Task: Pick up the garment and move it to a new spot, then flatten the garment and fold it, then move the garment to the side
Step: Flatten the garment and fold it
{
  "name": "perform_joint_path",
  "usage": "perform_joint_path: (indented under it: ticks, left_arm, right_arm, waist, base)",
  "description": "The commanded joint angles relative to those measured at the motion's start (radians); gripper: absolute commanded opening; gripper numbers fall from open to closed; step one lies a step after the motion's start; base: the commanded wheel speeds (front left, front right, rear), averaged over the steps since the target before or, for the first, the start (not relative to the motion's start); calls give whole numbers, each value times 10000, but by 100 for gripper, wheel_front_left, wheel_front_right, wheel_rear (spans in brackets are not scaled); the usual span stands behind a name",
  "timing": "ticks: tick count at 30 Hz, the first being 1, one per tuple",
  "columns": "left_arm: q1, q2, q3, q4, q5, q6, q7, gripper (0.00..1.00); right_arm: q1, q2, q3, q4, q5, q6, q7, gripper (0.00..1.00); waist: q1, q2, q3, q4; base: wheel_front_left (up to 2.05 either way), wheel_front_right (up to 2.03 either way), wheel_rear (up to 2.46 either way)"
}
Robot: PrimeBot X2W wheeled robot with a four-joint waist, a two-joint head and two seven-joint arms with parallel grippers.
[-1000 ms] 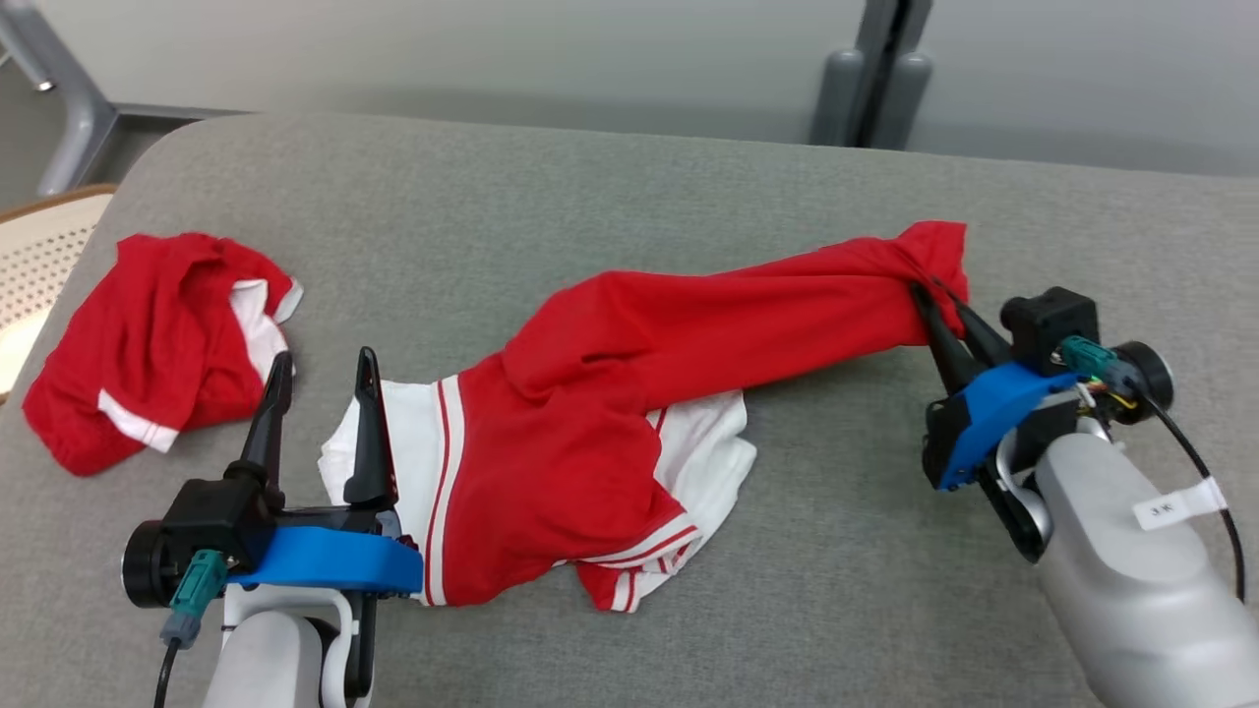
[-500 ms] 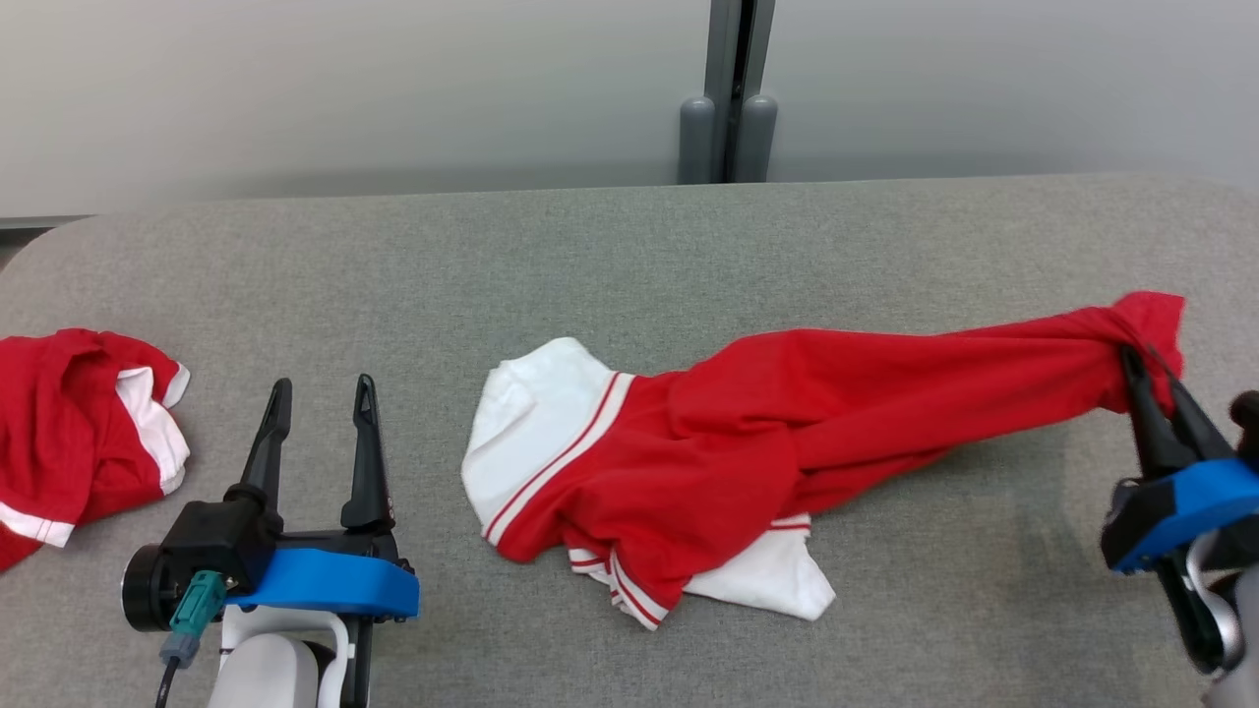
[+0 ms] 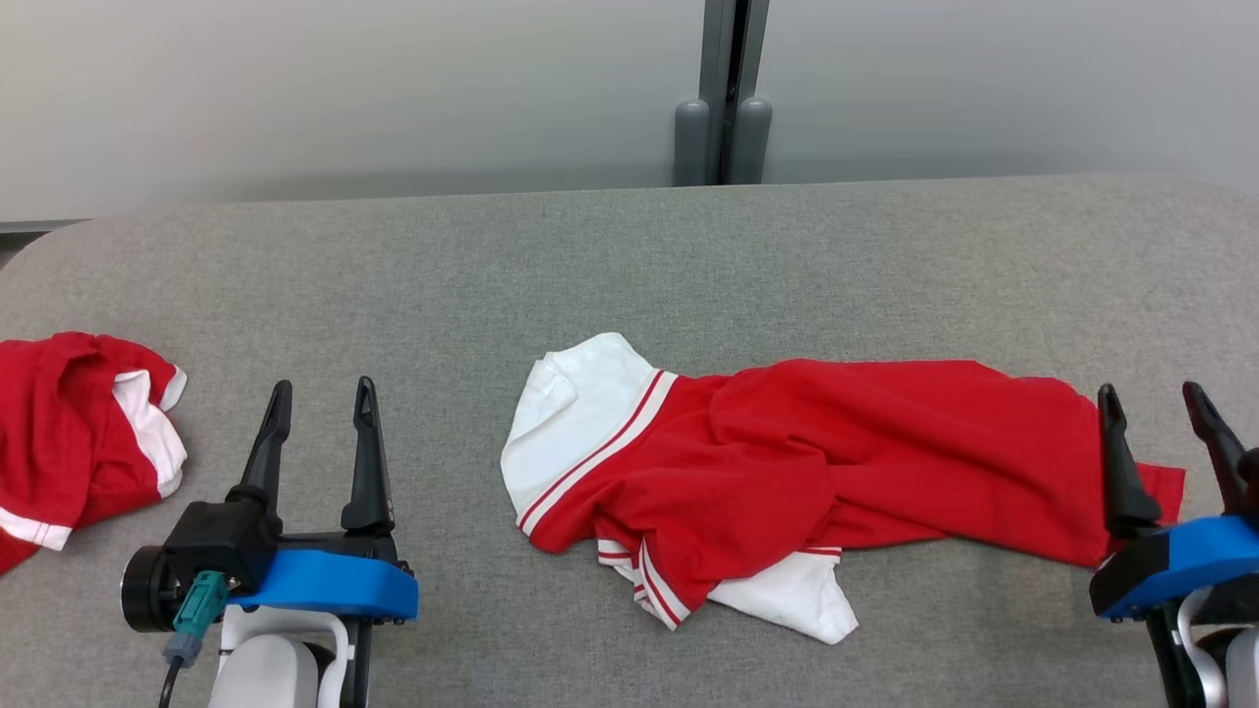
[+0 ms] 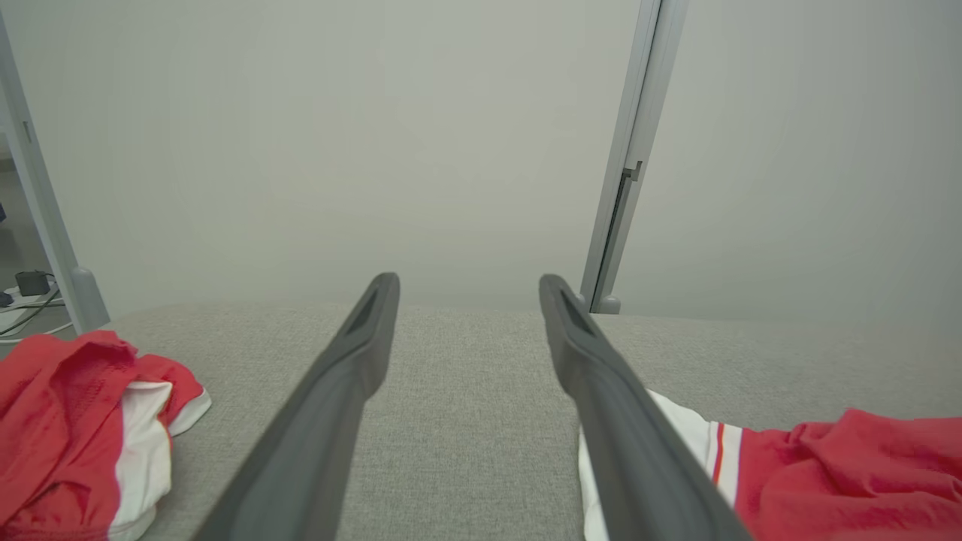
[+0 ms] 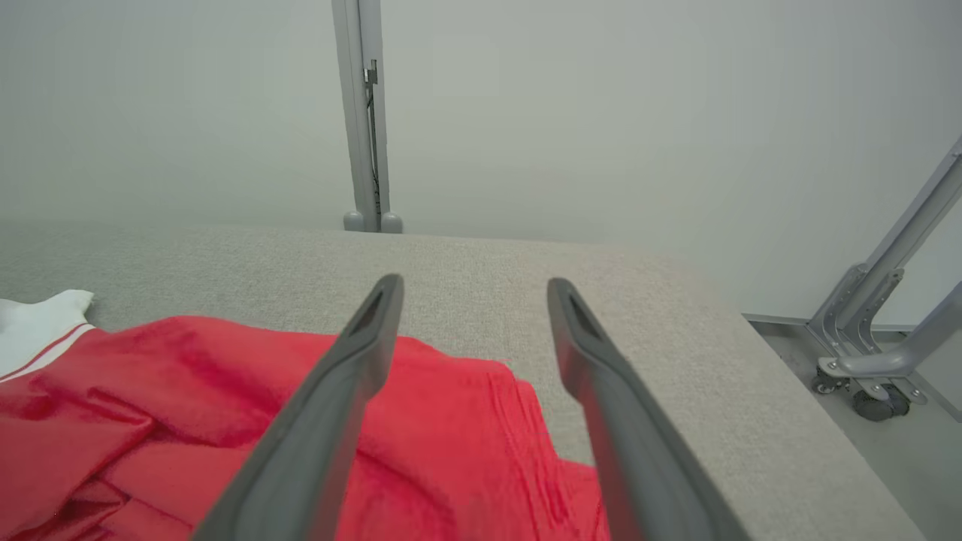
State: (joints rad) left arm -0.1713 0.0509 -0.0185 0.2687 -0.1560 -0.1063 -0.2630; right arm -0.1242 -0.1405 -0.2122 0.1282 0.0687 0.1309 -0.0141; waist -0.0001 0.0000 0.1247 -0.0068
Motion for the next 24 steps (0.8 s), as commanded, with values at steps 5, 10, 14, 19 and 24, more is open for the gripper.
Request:
perform_joint_path:
  ticks: [5,10,14,19,24]
  left_arm:
    - [-42,-6,13,27,153,-65,-33,100]
    - [-10,-7,106,2,218,-87,-31,100]
    - [57,-7,189,1,273,-98,-33,100]
    - [26,-7,228,28,288,-95,-31,100]
    - [15,-7,250,57,352,-115,-31,100]
  right_arm:
    - [-545,264,323,-286,-208,-1,-1003,100]
    - [-659,500,941,-436,-176,-1,-1996,100]
    - [-609,656,1448,-399,-141,0,-2327,100]
    - [-363,796,1959,-61,-131,-1,-2436,100]
    - [-408,861,2008,185,-198,-1,-2472,100]
  waist:
    - [1,0,-103,24]
    - [1,0,-143,59]
    - [1,0,-154,92]
    - [1,0,-119,162]
    - [1,0,-78,161]
  base:
    - [0,0,0]
    - [0,0,0]
    - [0,0,0]
    - [0,0,0]
    - [0,0,0]
